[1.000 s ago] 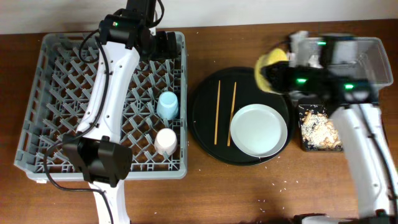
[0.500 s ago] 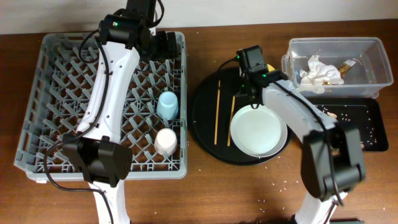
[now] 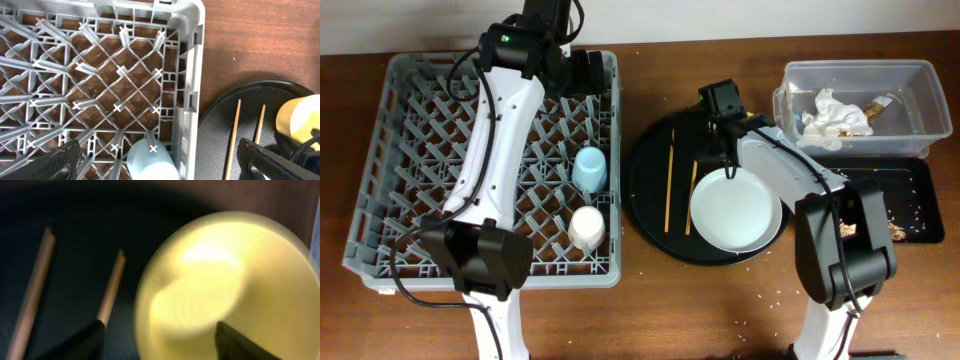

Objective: Sort waste into correct bins and load items into the dishwasher rack
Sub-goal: 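Set the yellow bowl down on the round tray and withdraw the right gripper, then reach the left gripper to the white plate and grasp its rim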

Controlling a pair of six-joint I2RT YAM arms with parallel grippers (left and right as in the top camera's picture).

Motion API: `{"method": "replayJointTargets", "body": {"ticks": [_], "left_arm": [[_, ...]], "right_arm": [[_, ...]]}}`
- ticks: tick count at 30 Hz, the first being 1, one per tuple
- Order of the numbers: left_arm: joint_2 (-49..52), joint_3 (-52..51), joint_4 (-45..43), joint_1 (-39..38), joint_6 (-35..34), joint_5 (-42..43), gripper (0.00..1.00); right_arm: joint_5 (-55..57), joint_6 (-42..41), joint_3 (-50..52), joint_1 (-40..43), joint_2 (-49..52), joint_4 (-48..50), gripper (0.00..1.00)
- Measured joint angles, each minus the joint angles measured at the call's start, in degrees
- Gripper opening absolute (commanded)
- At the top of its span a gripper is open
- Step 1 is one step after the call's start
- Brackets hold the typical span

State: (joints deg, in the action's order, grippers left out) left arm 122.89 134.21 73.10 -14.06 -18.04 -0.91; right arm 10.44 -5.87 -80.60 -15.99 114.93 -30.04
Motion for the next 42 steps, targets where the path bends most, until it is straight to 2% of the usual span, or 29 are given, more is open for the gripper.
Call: {"method": "replayJointTargets", "body": {"ticks": [5, 10, 16, 23, 28, 32, 37, 42], "left_arm": [[0.0, 0.0, 0.0, 0.0, 0.0, 0.0, 0.99], [0.0, 0.0, 0.0, 0.0, 0.0, 0.0, 0.99], [0.0, 0.0, 0.0, 0.0, 0.0, 0.0, 0.99], [0.0, 0.0, 0.0, 0.0, 0.0, 0.0, 0.99], [0.0, 0.0, 0.0, 0.0, 0.0, 0.0, 0.99], [0.0, 0.0, 0.9, 0.0, 0.0, 1.0, 0.99], [0.0, 0.0, 2.7, 0.0, -0.2, 5.0, 0.99], [0.0, 0.0, 3.4, -0.2, -0.3, 8.3, 0.93]], "right_arm": [[-0.9, -0.6, -4.8, 0.1, -2.7, -16.9, 0.77], [-1.9, -0.4, -7.3, 1.9, -8.6, -27.6, 0.75], [-7.5, -0.1, -4.7, 4.8, -8.6, -28.6, 0.68], [-15.0, -2.5, -4.6, 5.6, -8.6, -30.2, 0.64], [-20.1, -3.5, -4.6, 10.3, -8.6, -31.4, 0.59], [-21.4, -3.8, -4.4, 13.9, -10.0, -33.0, 0.6], [-22.0, -4.3, -4.2, 22.1, -21.2, -33.0, 0.7], [-21.8, -4.4, -4.2, 29.0, -30.5, -34.1, 0.72]]}}
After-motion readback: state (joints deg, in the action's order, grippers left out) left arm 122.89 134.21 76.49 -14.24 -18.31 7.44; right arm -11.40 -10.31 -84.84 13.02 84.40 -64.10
